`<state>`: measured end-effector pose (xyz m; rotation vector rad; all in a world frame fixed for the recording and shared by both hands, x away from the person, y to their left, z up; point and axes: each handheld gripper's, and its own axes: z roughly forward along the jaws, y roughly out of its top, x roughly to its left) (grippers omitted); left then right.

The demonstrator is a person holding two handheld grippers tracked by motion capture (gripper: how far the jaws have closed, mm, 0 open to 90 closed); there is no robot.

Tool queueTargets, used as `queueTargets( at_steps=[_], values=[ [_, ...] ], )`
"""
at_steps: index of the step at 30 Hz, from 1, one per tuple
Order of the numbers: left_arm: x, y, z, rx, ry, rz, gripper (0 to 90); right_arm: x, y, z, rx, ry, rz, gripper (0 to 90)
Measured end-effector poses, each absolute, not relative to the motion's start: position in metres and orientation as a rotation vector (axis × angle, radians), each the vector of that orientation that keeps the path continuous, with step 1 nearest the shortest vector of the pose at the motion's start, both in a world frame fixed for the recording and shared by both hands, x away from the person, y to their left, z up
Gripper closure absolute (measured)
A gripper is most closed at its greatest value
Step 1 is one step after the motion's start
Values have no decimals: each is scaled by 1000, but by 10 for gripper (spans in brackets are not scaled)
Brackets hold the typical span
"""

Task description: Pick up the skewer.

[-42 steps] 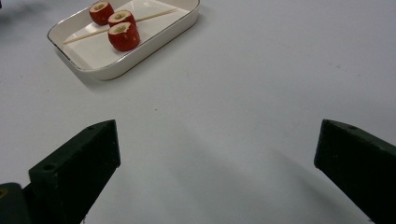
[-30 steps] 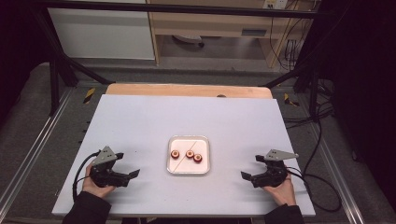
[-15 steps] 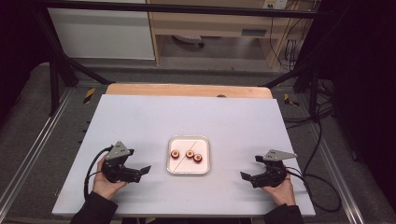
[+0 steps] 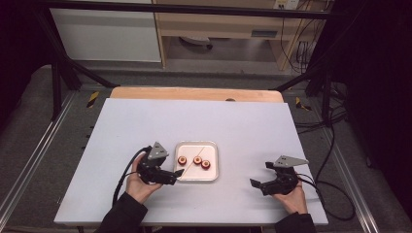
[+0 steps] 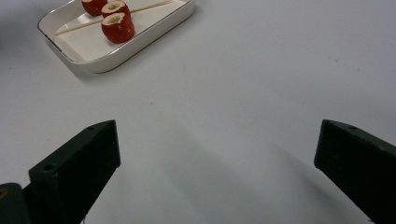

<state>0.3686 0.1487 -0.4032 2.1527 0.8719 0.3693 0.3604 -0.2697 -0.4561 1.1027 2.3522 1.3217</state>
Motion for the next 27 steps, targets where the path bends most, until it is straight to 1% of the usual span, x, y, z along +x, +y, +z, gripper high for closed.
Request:
queueTargets(
  at_steps=[1,6,11,16,21,27],
  values=[
    [370,140,-406,2171,881,374,196,360,-269,-456,1103,2351,1321,9],
    [373,125,-416,2227,926,382,318,361,-268,-456,1094,2359,1313,9],
    [372,115,-425,2245,964,394,518,361,-267,-456,1091,2362,1307,9],
    [373,109,-431,2243,997,390,662,360,-267,-456,1093,2361,1310,9],
    [374,106,-435,2245,1013,382,759,361,-267,-456,1089,2361,1307,10],
    [375,103,-441,2235,1034,409,825,360,-267,-456,1089,2361,1304,10]
  ],
)
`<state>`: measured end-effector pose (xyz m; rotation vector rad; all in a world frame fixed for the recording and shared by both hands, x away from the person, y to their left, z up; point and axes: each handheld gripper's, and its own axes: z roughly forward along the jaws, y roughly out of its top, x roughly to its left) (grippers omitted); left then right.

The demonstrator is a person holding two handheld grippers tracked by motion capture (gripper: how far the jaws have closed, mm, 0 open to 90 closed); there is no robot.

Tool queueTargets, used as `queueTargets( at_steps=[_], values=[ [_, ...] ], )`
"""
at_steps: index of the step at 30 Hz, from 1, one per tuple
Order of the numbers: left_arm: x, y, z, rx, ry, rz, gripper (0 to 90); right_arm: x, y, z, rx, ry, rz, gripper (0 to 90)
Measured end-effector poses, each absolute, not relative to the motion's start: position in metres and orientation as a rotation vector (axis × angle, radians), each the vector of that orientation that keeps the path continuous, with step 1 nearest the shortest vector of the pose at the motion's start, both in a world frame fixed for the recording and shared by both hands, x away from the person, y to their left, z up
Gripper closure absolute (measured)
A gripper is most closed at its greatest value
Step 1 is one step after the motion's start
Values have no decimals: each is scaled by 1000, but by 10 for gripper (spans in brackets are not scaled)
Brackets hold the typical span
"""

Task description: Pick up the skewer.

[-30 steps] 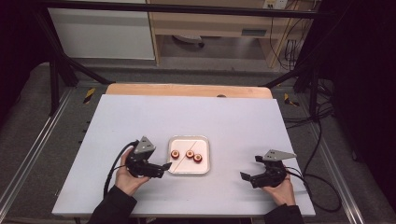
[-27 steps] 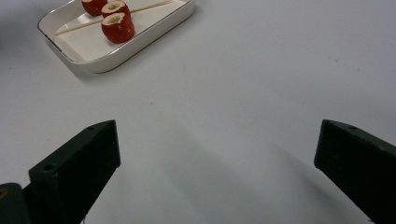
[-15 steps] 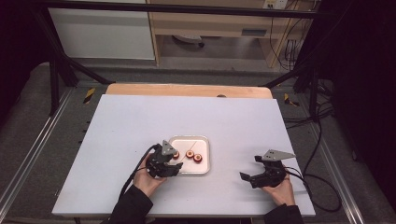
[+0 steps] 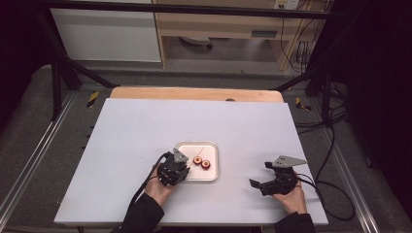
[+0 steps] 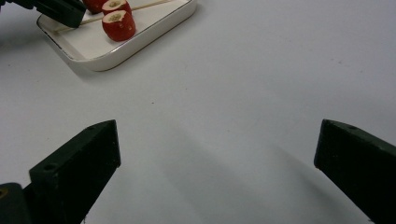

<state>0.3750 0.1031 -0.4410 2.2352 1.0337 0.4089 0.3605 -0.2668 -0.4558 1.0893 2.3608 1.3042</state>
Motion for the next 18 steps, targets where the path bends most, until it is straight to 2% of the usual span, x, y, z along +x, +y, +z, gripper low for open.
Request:
queueTargets(
  at_steps=[6,18],
  values=[
    [374,103,-442,2212,1067,423,874,361,-266,-456,1084,2363,1302,10],
    [372,108,-441,2154,1080,409,888,361,-266,-457,1080,2372,1296,10]
  ],
)
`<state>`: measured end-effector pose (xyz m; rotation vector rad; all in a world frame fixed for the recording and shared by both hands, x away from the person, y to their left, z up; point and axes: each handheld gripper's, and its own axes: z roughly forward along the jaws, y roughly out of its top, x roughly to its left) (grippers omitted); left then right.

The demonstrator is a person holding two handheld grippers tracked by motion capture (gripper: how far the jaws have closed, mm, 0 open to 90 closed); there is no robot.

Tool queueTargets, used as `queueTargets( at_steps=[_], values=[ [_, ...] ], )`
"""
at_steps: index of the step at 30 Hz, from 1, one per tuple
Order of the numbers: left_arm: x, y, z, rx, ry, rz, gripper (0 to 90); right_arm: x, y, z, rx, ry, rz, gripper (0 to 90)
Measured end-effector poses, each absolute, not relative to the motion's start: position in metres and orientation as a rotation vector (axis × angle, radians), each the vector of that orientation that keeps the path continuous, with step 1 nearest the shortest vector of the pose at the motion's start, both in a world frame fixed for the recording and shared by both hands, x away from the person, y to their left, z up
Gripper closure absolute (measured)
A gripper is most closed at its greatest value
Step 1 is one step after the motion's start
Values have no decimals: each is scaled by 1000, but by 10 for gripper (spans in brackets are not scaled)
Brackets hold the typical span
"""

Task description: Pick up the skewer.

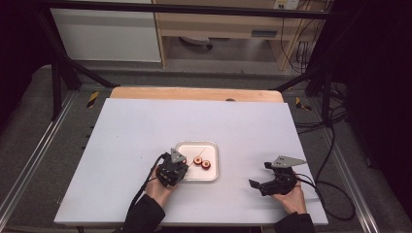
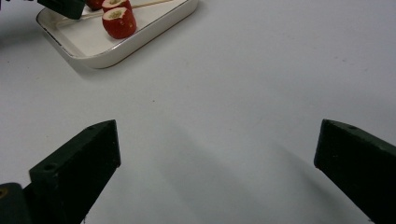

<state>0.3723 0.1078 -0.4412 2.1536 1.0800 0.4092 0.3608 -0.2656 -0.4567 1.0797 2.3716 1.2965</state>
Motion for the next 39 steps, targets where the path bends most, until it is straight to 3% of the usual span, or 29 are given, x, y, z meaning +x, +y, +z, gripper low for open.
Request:
queueTargets(
  at_steps=[20,39],
  values=[
    [363,125,-416,2074,1013,414,890,360,-264,-455,1061,2373,1285,9],
    [362,123,-405,2154,863,331,890,354,-230,-436,809,2425,1141,15]
  ],
)
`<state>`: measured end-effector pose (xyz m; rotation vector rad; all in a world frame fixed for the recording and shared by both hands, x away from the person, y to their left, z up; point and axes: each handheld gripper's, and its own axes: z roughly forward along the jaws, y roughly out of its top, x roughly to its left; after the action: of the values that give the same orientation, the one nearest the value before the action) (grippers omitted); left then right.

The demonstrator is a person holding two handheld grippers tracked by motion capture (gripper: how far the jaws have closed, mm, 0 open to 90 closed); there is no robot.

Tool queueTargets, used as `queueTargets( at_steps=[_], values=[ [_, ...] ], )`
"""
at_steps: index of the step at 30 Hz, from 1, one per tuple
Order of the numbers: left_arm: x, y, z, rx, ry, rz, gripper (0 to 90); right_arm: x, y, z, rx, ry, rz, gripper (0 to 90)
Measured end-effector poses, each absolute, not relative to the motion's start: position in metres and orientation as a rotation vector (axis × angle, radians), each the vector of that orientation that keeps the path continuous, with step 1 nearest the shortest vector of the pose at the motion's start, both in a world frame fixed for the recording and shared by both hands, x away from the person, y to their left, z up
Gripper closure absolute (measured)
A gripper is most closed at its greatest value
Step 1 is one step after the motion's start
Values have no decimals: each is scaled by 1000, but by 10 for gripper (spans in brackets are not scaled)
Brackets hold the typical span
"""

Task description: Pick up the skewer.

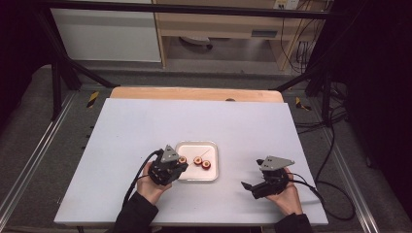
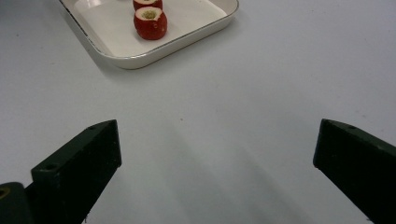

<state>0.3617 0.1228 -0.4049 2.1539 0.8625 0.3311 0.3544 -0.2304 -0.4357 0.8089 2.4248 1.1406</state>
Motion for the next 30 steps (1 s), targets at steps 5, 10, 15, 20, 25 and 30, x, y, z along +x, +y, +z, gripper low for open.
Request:
queueTargets(
  at_steps=[5,10,15,20,25,30],
  values=[
    [362,113,-400,2199,805,333,889,353,-218,-431,723,2439,1097,19],
    [363,101,-396,2239,750,321,890,353,-206,-428,636,2451,1048,29],
    [362,89,-392,2278,692,306,890,351,-196,-426,532,2462,994,46],
    [362,77,-391,2308,645,288,890,350,-188,-424,445,2463,952,84],
    [362,63,-391,2345,599,268,890,349,-182,-423,334,2474,891,154],
    [358,50,-391,2370,548,251,890,346,-179,-422,213,2455,834,253]
  ],
)
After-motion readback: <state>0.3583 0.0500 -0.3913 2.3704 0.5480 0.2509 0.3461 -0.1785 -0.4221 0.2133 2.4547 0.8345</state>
